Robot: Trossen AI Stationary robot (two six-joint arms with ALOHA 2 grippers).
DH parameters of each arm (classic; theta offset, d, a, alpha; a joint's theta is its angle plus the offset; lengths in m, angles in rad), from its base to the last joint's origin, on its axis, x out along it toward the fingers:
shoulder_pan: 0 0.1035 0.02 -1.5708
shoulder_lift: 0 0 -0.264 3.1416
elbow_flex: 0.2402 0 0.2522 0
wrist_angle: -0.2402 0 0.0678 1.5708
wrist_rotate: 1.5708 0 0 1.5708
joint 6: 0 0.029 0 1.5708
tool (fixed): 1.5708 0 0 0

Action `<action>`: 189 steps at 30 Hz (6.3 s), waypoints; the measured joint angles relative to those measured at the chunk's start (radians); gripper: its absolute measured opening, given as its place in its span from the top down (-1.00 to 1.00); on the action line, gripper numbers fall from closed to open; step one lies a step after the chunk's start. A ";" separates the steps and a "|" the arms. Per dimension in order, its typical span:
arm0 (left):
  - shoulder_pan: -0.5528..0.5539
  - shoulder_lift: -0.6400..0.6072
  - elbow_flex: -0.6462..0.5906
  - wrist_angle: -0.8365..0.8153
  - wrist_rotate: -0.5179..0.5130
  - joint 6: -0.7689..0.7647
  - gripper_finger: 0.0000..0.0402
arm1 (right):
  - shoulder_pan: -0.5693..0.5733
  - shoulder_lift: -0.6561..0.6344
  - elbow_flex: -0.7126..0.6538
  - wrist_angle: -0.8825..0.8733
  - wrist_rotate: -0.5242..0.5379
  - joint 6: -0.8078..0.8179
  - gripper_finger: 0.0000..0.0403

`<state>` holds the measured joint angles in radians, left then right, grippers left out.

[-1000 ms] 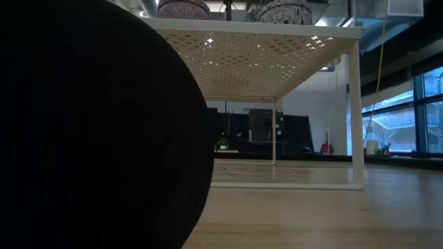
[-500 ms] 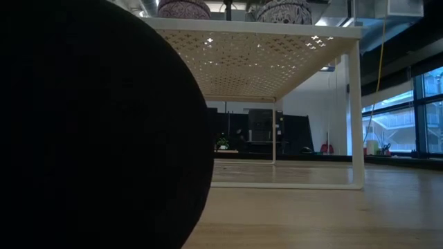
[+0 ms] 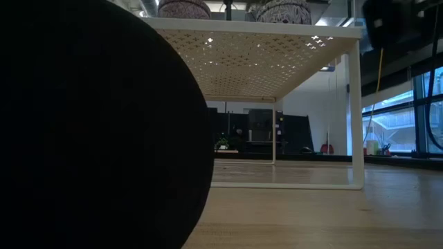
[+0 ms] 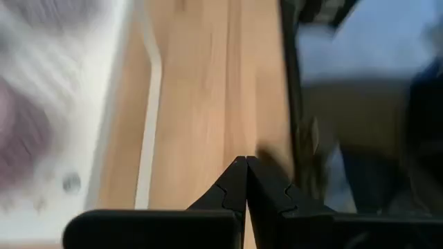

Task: Pick & Place candle stick holders
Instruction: Put the black candle holder on the shelf

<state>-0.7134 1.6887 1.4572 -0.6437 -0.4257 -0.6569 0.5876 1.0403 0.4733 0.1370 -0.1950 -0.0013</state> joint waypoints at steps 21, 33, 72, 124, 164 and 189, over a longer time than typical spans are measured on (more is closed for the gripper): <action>0.040 0.235 0.081 -0.173 0.314 0.386 0.99 | -0.029 -0.043 0.000 0.001 0.137 0.124 -0.99; -0.039 0.313 0.174 -0.148 0.016 0.355 0.99 | 0.105 -0.043 0.000 0.049 0.228 0.129 -0.99; -0.011 0.467 0.234 -0.241 0.182 0.404 0.36 | 0.122 -0.042 -0.016 0.034 0.225 0.177 -0.99; 0.013 0.524 0.254 -0.221 0.243 0.310 0.92 | 0.122 -0.042 -0.017 0.024 0.227 0.196 -0.99; -0.176 0.153 0.304 -0.057 -0.667 0.412 0.96 | 0.122 -0.025 -0.018 0.467 0.214 0.273 -0.99; 0.050 -0.245 -0.440 1.323 -0.050 0.914 0.96 | 0.116 0.158 0.331 0.272 0.483 -0.222 -0.98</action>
<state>-0.6633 1.4440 1.0175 0.6788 -0.4761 0.2569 0.7036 1.1984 0.8047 0.4094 0.2878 -0.2238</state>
